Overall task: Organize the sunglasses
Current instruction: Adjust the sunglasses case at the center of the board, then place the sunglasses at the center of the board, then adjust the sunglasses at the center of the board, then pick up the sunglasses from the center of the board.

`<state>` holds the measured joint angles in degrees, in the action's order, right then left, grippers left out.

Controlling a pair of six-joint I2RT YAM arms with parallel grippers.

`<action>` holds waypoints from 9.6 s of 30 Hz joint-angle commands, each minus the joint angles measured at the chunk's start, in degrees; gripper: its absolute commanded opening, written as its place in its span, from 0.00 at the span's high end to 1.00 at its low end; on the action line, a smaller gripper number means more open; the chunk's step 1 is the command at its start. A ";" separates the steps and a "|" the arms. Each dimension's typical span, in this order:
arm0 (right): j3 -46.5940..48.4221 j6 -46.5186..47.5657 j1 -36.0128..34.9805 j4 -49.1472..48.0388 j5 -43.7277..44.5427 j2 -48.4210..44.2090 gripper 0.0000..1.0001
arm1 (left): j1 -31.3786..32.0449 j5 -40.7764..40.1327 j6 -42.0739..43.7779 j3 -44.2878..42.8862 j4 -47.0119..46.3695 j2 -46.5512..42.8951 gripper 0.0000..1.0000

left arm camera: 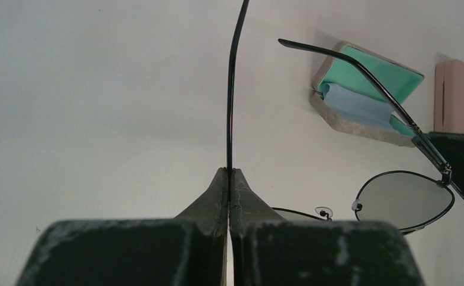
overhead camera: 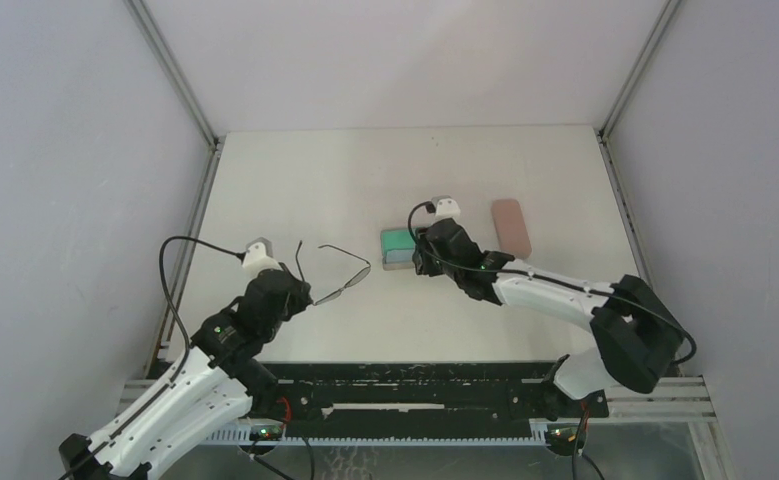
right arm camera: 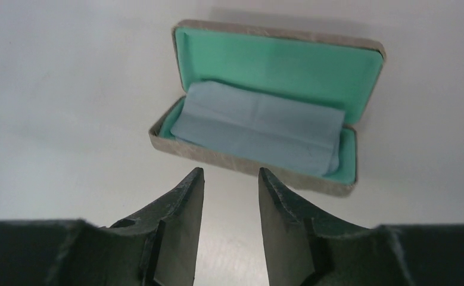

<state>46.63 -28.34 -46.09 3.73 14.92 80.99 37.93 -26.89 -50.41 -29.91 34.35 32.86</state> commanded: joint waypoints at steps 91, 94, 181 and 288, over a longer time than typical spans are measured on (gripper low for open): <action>-22.71 -6.31 -5.33 13.42 8.44 -44.04 0.54 | 24.91 4.94 14.58 -10.86 -25.12 43.48 1.00; -22.45 -5.77 -5.33 13.46 7.64 -43.48 0.54 | 24.89 4.12 14.24 -11.58 -24.23 44.82 1.00; 10.32 -61.08 -25.47 18.40 13.19 9.94 0.57 | 15.59 -24.52 4.79 -6.04 1.86 -0.27 0.52; 2.82 -3.62 -8.09 28.65 -3.50 -1.02 0.88 | 15.62 -18.91 8.09 -7.29 -1.08 2.88 0.58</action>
<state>46.89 -33.34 -54.46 32.32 11.27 79.40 53.84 -45.80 -43.72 -36.58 34.85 36.34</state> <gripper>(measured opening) 0.134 0.417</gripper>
